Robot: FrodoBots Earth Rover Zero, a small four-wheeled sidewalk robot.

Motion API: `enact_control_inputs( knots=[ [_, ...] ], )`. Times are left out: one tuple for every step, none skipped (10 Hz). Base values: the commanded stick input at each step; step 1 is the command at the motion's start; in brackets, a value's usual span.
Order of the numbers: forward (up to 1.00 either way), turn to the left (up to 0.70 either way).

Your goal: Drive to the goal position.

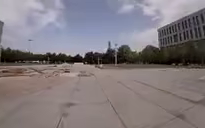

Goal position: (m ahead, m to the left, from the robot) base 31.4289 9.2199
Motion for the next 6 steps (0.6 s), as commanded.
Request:
enact_control_inputs(
  knots=[
    [1.00, 0.00],
    [1.00, 0.00],
    [1.00, 0.00],
    [1.00, 0.00],
    [1.00, -0.02],
    [1.00, -0.14]
  ],
)
